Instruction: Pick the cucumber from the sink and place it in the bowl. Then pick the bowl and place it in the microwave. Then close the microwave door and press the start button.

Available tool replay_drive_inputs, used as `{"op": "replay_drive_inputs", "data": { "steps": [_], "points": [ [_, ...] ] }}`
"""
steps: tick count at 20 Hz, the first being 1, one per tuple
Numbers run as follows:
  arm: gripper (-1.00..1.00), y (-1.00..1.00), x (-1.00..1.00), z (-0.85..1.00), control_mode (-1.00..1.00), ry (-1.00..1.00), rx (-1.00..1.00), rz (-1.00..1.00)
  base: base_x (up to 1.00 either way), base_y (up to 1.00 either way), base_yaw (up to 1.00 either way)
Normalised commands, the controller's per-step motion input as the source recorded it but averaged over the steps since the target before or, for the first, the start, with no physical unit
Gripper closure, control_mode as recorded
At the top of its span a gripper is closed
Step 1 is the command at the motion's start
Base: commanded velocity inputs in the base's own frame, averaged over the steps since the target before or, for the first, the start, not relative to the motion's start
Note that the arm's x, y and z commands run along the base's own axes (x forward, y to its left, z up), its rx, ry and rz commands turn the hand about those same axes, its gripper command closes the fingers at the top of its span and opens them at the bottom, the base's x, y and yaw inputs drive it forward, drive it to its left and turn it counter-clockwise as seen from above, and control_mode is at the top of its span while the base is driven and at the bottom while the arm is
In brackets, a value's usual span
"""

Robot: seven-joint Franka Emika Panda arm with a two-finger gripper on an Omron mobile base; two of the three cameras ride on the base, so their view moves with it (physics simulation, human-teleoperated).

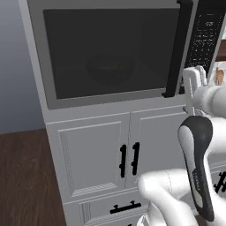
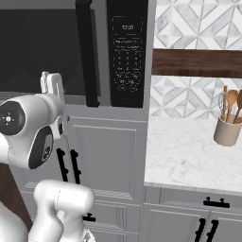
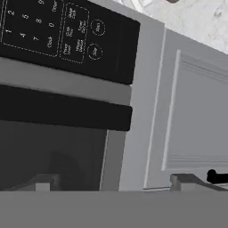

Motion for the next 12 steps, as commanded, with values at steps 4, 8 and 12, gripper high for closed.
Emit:
{"op": "replay_drive_inputs", "data": {
  "steps": [4, 8, 12],
  "points": [
    [-1.0, -0.92, -0.1, -0.05, -1.0, 0.05, 0.2, -0.02, 0.0, 0.0, 0.0],
    [-1.0, -0.6, 0.09, -0.05, -1.0, 0.16, 0.16, -0.1, 0.0, 0.0, 0.0],
    [-1.0, -0.56, 0.34, 0.0, -1.0, 0.06, 0.13, -0.01, 0.0, 0.0, 0.0]
  ]
}}
